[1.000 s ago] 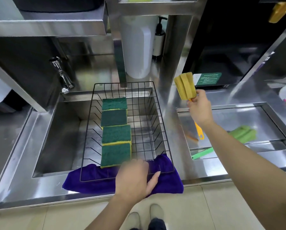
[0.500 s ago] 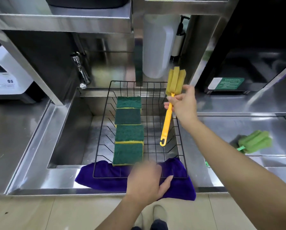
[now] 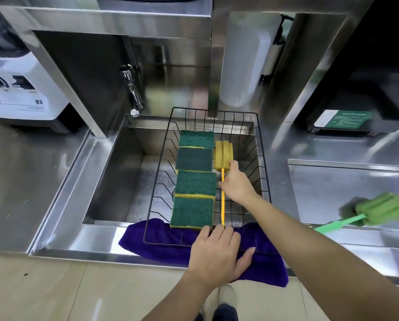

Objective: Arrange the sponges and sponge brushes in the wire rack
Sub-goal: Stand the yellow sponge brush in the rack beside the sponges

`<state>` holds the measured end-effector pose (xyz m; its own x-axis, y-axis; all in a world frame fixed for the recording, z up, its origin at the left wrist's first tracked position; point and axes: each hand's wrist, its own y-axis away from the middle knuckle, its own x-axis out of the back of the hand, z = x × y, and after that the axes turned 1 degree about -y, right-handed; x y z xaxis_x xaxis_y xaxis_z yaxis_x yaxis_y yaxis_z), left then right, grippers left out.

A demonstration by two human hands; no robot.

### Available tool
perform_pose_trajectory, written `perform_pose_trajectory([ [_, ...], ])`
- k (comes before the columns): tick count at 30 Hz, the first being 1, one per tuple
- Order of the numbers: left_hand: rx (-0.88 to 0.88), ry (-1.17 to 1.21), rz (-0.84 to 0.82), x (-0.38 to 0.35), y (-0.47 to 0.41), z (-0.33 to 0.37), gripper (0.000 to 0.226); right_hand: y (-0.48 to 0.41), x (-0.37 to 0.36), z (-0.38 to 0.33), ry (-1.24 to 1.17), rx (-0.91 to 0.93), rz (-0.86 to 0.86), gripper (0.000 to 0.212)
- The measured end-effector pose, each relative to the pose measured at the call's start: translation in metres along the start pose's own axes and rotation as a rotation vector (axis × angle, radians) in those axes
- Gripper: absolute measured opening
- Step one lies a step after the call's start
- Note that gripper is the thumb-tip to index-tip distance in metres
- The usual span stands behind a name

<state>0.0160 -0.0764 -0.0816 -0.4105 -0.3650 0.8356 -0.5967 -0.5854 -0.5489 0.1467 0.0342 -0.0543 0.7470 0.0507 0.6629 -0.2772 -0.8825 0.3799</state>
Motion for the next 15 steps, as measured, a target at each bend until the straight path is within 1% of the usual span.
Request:
perform_pose_trajectory([
  [3,-0.001,-0.001,0.001,0.0,0.0,0.0,0.046,-0.002,-0.001,0.002,0.026,0.018,0.037,0.047],
  [7,0.0,0.012,-0.016,0.001,-0.001,0.0,0.046,-0.003,0.001,0.004,-0.089,-0.024,-0.082,0.063],
  [9,0.0,0.011,-0.021,0.001,0.0,0.0,0.045,-0.004,0.003,0.006,-0.111,-0.04,-0.104,0.068],
  [12,0.0,0.007,-0.025,0.001,-0.001,-0.001,0.043,-0.001,0.005,0.006,-0.086,-0.014,-0.08,0.066],
  [15,-0.002,0.0,-0.047,0.001,-0.001,0.0,0.043,0.008,0.015,0.002,-0.121,0.049,-0.028,0.057],
])
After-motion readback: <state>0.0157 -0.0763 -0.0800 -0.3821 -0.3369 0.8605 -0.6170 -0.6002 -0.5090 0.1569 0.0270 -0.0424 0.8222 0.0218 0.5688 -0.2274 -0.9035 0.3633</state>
